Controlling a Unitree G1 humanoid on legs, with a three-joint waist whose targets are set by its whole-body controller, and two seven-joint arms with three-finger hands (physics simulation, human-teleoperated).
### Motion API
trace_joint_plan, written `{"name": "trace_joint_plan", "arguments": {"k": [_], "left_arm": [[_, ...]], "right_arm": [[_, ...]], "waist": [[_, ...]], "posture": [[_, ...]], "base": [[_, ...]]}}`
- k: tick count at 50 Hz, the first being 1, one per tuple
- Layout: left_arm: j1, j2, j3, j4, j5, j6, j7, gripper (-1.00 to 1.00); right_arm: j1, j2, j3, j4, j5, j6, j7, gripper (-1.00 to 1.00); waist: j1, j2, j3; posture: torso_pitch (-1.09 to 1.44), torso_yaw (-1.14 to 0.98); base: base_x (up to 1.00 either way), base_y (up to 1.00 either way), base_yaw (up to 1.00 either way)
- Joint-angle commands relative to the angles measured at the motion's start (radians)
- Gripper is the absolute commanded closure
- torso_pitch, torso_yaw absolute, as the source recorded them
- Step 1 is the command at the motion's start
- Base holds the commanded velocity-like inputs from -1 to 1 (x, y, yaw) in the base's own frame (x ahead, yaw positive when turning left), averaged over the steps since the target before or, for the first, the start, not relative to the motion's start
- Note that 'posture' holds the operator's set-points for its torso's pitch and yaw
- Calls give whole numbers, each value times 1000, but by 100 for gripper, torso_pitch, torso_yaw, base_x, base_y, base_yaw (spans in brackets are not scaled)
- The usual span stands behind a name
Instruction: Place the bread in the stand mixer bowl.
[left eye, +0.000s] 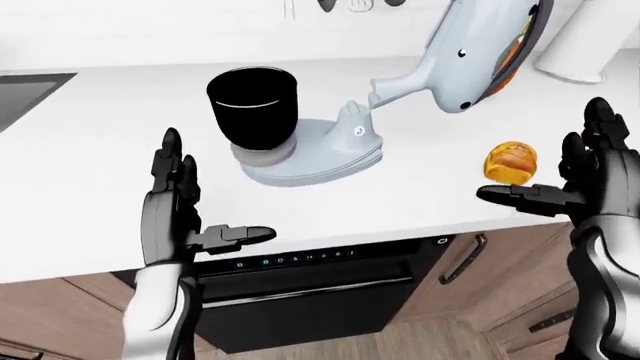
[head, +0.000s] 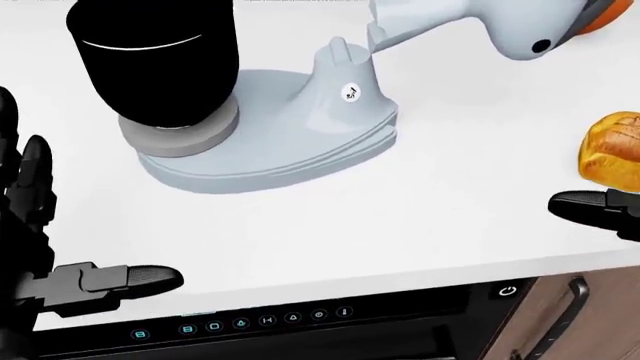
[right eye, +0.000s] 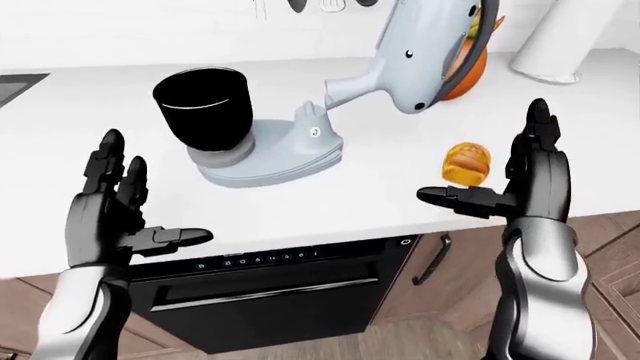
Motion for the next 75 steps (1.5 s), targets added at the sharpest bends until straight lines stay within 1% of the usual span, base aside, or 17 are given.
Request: {"name": "trace_joint_plan", "arguments": {"k": [1, 5, 8, 11, 16, 33, 36, 44, 50, 51, 52, 54, 56, 62, 66, 71, 75], "left_arm": [[-17, 4, 0, -35, 0, -31, 0, -100], [-15, 4, 1, -28, 1, -40, -1, -100], [-13, 3, -3, -29, 3, -39, 0, -100], [-12, 2, -3, -28, 4, -41, -1, -100], [-14, 3, -2, -19, 4, -47, -1, -100], [-3, -1, -3, -19, 5, -55, -3, -100], [-3, -1, -3, -17, 4, -57, -3, -100], [-4, 0, -1, -9, 2, -63, -3, -100], [-1, 0, 0, -7, 0, -67, -4, -100], [-2, 0, 0, -9, -1, -65, -3, -100], [0, -1, 0, -8, -1, -67, -3, -100], [0, -1, 0, -8, -2, -67, -4, -100], [1, -1, 0, -15, -4, -63, -3, -100], [6, -3, 1, -18, -11, -67, -4, -100], [2, -2, 3, -25, -16, -59, -3, -100], [-1, 0, 5, -29, -18, -53, -1, -100], [-3, 1, 6, -33, -20, -47, 0, -100]], "right_arm": [[-25, -20, -6, -16, 3, -38, -6, -100], [-42, -45, -11, 19, 14, -44, -4, -100], [-51, -58, -26, 46, 36, -54, -5, -100], [-61, -72, -7, 110, 39, -88, -8, -100], [-85, -88, 7, 162, 42, -100, -8, -100], [-67, -74, 24, 252, 30, -153, -6, -100], [-73, -71, 38, 271, 25, -157, -5, -100], [-80, -73, 40, 309, 26, -177, 1, -100], [-81, -67, 52, 359, 25, -207, -1, -100], [-79, -64, 52, 381, 27, -224, -1, -82], [-79, -60, 50, 400, 33, -233, -5, 4], [-78, -62, 56, 433, 31, -247, -11, 100], [-77, -61, 52, 462, 42, -265, -12, 100], [-64, -55, 58, 468, 59, -257, -11, 100], [-48, -43, 72, 486, 52, -275, -6, 100], [-46, -40, 80, 432, 41, -233, 2, 100], [-48, -45, 62, 360, 42, -199, 13, 100]], "waist": [[0, -2, -17], [0, -4, -18], [1, -4, -17], [1, -5, -15], [0, -7, -16], [5, -11, -11], [5, -11, -10], [6, -12, -10], [6, -13, -11], [6, -13, -11], [6, -13, -11], [6, -14, -11], [5, -15, -12], [2, -19, -18], [4, -20, -19], [5, -23, -24], [7, -23, -23]], "posture": [[0, 0], [0, 0], [0, 0], [0, 0], [0, 0], [0, 0], [0, 0], [0, 0], [0, 0], [0, 0], [0, 0], [0, 0], [0, 0], [0, 0], [0, 0], [0, 0], [0, 0]], "base": [[0, 0, 0], [0, 0, 0], [0, 0, 0], [0, 0, 0], [0, 0, 0], [0, 0, 0], [0, 0, 0], [0, 0, 0], [0, 0, 0], [0, 0, 0], [0, 0, 0], [0, 0, 0], [0, 0, 0], [0, 0, 0], [0, 0, 0], [0, 0, 0], [0, 0, 0]]}}
